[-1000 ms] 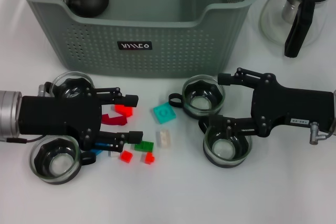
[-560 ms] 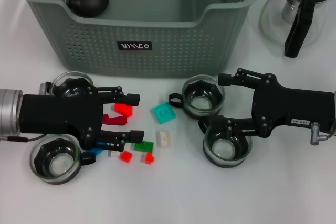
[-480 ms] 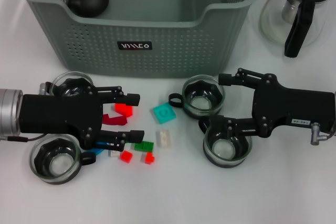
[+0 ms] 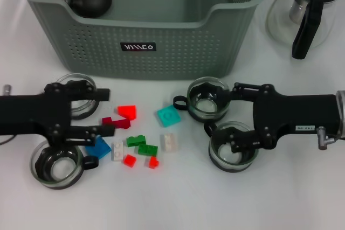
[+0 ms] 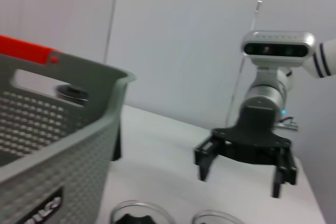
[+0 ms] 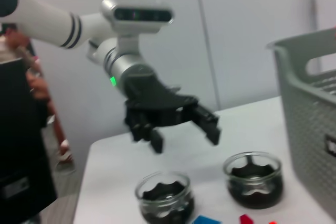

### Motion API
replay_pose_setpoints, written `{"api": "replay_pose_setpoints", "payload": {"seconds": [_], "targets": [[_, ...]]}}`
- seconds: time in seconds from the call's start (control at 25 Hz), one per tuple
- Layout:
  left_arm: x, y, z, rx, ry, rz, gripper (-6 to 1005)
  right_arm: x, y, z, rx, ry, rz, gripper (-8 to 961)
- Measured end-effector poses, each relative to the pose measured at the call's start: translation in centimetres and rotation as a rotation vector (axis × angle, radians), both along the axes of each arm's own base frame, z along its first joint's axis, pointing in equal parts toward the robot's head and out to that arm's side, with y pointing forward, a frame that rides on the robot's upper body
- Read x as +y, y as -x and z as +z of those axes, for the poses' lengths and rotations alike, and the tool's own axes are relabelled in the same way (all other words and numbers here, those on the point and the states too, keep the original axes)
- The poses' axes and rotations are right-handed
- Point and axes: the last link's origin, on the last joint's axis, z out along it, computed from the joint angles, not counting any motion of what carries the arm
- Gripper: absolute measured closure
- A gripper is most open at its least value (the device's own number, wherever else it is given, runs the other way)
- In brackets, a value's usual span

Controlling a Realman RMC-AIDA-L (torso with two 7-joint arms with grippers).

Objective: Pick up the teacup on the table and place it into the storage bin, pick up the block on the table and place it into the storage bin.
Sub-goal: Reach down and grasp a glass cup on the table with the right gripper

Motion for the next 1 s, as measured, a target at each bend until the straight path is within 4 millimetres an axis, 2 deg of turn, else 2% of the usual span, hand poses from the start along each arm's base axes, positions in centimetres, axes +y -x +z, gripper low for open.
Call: {"api": "replay_pose_setpoints", "payload": {"seconds": [0.16, 0.44, 0.72, 1.0], "targets": [[-0.4, 0.8, 1.2, -0.007, -0.056, 0.032, 206, 0.0, 1.4, 0.2, -0.025, 0.058, 0.058, 43], [-0.4, 1.1, 1.1, 0.0, -0.076, 0.042, 206, 0.3, 4.0, 1.2, -0.054, 0.178, 0.114, 51], [-0.1, 1.0, 1.0, 0.006, -0.083, 0.041, 206, 1.6, 6.1, 0.1, -0.37, 0.3, 0.079, 60], [0.2, 1.0, 0.8, 0.005, -0.099, 0.051, 206, 3.2, 8.4, 0.3, -0.649, 0.3, 0.084, 68]]}}
